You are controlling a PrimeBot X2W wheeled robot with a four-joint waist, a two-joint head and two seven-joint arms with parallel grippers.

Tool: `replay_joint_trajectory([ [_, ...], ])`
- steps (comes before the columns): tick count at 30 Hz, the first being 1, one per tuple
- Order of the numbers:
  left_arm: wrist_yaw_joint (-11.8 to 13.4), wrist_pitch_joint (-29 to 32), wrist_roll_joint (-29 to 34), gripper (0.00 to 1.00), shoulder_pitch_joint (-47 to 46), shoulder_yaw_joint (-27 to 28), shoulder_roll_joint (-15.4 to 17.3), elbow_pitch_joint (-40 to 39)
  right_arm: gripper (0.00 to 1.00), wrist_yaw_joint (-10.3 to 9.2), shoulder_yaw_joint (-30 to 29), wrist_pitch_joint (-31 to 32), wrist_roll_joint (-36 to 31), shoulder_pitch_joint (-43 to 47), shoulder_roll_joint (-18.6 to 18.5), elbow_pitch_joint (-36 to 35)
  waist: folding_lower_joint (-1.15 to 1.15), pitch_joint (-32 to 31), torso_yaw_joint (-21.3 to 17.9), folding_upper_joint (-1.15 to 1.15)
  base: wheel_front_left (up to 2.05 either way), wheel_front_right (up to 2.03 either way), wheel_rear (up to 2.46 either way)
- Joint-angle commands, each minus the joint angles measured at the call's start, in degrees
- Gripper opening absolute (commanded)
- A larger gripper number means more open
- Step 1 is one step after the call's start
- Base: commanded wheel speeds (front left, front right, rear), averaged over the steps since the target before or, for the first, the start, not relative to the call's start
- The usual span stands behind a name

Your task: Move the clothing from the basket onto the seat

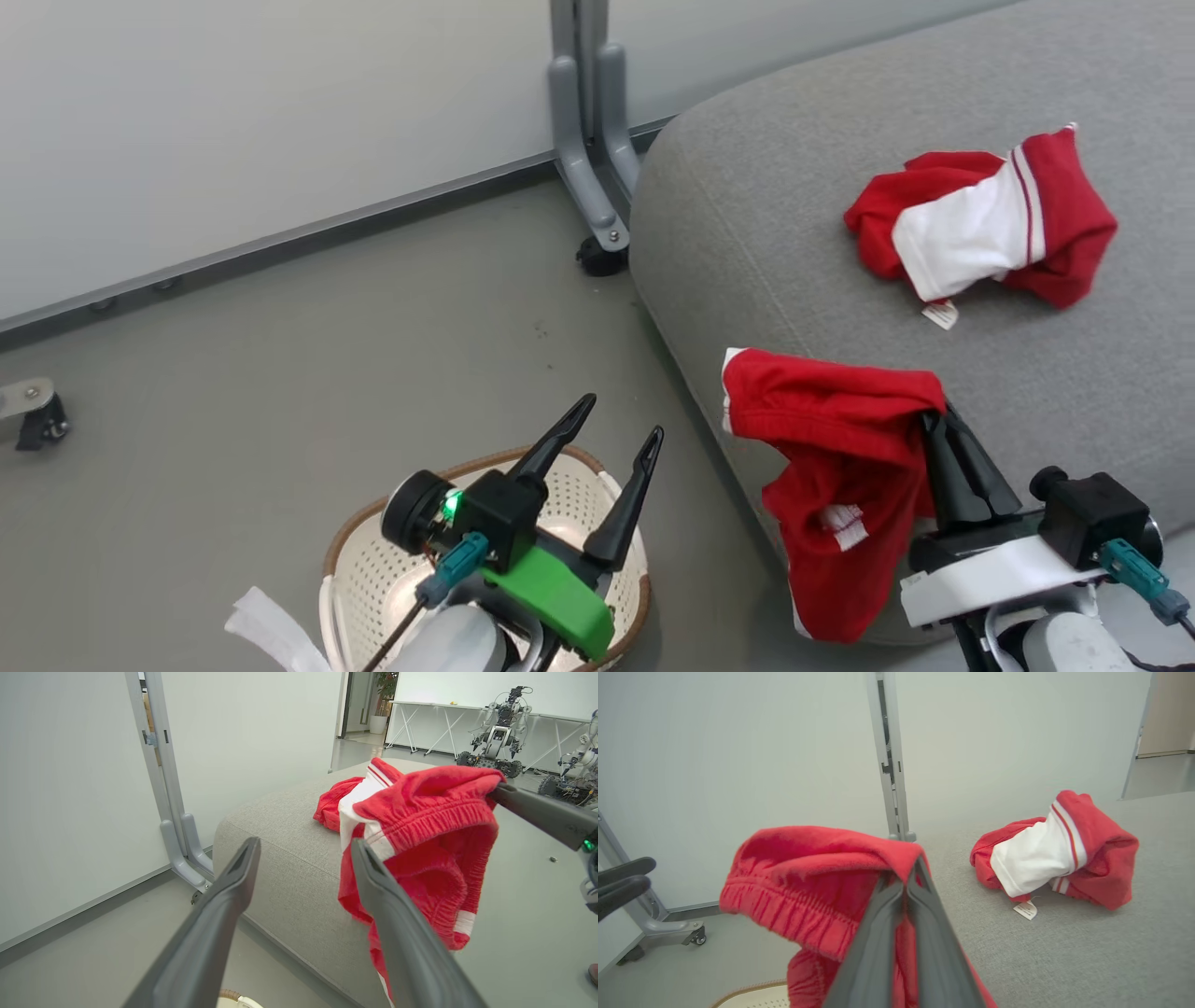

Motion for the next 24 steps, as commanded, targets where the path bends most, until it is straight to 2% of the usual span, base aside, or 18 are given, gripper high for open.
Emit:
replay_joint_trajectory([
  [1, 0.3, -0.04, 1.0, 1.0, 1.57, 0.95, 0.44, -0.71, 0.0, -0.08, -0.49, -0.17, -0.43, 0.82, -0.04, -0.58, 0.0, 0.27, -5.29, 0.0, 0.0, 0.0, 0.0],
  [7, 0.5, -0.04, 4.1, 1.0, 5.26, 3.99, 0.35, -3.74, 0.0, -0.08, -2.22, -0.17, -0.97, 1.11, -0.14, -2.09, 0.0, 0.59, -9.35, 0.0, 0.0, 0.0, 0.0],
  [12, -0.35, -0.04, 5.55, 1.0, 8.14, 5.01, 0.03, -4.29, 0.0, -0.08, -5.52, -0.17, -1.74, 1.36, -0.42, -3.76, 0.0, 0.36, -10.84, 0.0, 0.0, 0.0, 0.0],
  [19, -0.43, -0.04, 7.8, 1.0, 9.12, 5.92, 0.04, -5.05, 0.0, -0.08, -12.27, -0.17, -4.48, -2.3, -1.95, -6.45, 0.0, 3.04, -10.41, 0.0, 0.0, 0.0, 0.0],
  [24, -1.14, -0.04, 9.17, 1.0, 7.63, 5.71, 0.55, -5.58, 0.0, -0.08, -16.73, -0.17, -4.9, -8.62, -4.09, -6.42, 0.0, 7.46, -7.69, 0.0, 0.0, 0.0, 0.0],
])
